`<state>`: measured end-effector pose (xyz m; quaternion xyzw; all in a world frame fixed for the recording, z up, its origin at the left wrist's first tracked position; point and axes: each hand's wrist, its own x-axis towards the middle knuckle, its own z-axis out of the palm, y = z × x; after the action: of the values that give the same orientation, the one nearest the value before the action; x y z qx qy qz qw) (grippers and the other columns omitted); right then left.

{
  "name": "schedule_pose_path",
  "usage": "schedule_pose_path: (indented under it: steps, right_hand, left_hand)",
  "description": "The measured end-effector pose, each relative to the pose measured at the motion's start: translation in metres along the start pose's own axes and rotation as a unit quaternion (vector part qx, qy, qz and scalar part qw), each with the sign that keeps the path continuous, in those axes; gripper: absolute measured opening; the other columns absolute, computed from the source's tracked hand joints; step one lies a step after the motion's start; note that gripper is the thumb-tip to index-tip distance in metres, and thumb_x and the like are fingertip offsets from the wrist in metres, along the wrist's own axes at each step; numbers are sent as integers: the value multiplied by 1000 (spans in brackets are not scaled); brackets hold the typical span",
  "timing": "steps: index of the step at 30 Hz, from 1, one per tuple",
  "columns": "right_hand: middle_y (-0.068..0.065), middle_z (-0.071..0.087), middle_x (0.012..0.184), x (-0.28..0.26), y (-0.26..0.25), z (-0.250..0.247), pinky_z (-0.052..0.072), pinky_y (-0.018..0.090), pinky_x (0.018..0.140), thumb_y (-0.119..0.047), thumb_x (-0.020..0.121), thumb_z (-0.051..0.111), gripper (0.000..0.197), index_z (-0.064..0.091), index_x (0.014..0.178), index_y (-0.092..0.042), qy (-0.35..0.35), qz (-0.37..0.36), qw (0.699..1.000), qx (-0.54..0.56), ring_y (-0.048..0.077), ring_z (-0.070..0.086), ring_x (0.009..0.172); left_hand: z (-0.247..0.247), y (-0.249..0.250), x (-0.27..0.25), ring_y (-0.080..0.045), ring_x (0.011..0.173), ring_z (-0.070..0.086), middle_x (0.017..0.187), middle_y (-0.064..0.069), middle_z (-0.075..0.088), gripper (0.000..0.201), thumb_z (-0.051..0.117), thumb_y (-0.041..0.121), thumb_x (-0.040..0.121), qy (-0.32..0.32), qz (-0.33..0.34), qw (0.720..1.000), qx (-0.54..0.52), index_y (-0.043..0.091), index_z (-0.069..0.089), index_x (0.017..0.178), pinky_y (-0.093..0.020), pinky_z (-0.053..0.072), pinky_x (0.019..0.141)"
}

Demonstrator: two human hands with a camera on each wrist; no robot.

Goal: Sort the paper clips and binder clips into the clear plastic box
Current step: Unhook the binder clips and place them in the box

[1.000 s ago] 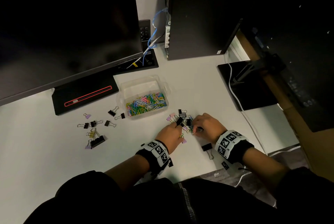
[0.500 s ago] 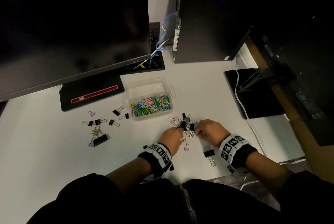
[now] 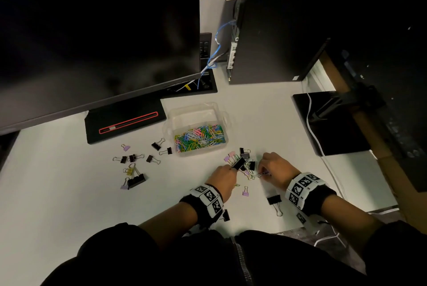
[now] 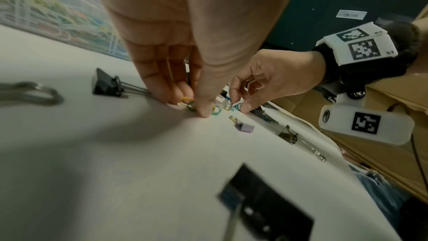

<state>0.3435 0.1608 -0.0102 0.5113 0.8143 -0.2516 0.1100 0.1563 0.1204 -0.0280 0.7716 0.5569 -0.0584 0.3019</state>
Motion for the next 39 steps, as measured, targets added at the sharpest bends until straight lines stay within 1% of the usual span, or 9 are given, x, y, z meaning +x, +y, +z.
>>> schedule_pose_path:
  steps: [6,11,17,22,26,28,31,35,39]
  right_hand:
    - [3,64,94,4,-4,-6,40,24,76,-8,81,58,11,66,87,-12,-7,-14,1000,-5,19,53,95]
    - [-8,58,73,14,-10,-19,38,19,71,-9,79,60,16,62,75,-24,10,24,999,48,11,55,74]
    - [-6,63,71,42,-37,-37,45,16,65,-11,74,72,13,64,73,-21,76,28,982,168,10,59,68]
    - [-3,66,75,73,-69,-46,52,25,72,-9,76,70,9,63,75,-15,112,8,962,247,12,63,72]
    - [8,67,84,94,-92,-44,58,28,56,-3,80,64,10,63,79,-13,142,36,931,334,12,64,53]
    - [13,69,91,102,-97,-41,59,28,58,-3,84,60,10,66,89,-10,138,47,930,337,15,65,57]
    - [12,71,100,102,-97,-37,54,34,82,-8,88,56,18,68,100,-11,139,17,953,269,21,65,83]
    - [4,66,93,85,-83,-36,40,11,58,1,87,51,25,67,102,-11,177,5,952,249,8,49,59]
    - [9,63,109,68,-58,-31,38,21,74,4,84,50,28,66,102,-11,178,30,957,228,2,45,65]
  left_hand:
    - [-14,-24,-11,-33,109,52,118,-18,55,23,48,7,92,-8,15,999,-41,2,50,115,-38,41,90]
    - [-49,-59,-20,-26,104,55,112,-11,58,23,49,7,92,120,-11,986,-113,7,58,112,-30,43,89]
    - [-76,-94,-16,-22,88,56,104,-13,59,20,52,5,90,208,-59,964,-157,9,64,105,-24,41,80]
    - [-75,-100,-9,-29,101,58,111,-17,58,27,45,2,93,206,-84,959,-175,8,63,112,-28,43,88]
    - [-65,-98,-5,-29,115,49,125,-15,48,44,41,-11,86,181,-48,973,-136,9,58,122,-31,39,104]
    - [-60,-99,-4,-29,127,41,135,-14,44,51,40,-13,84,162,-22,982,-98,9,53,128,-31,32,111]
    - [-58,-104,-6,-28,138,27,147,-11,35,50,39,-1,89,123,-31,992,5,14,44,136,-37,19,118]
    - [-65,-106,-17,-24,143,19,150,-7,30,42,32,25,98,96,-109,988,55,16,39,138,-50,0,118]
    - [-66,-102,-20,-21,142,23,150,-6,31,47,28,37,99,81,-103,989,69,17,34,141,-53,-2,117]
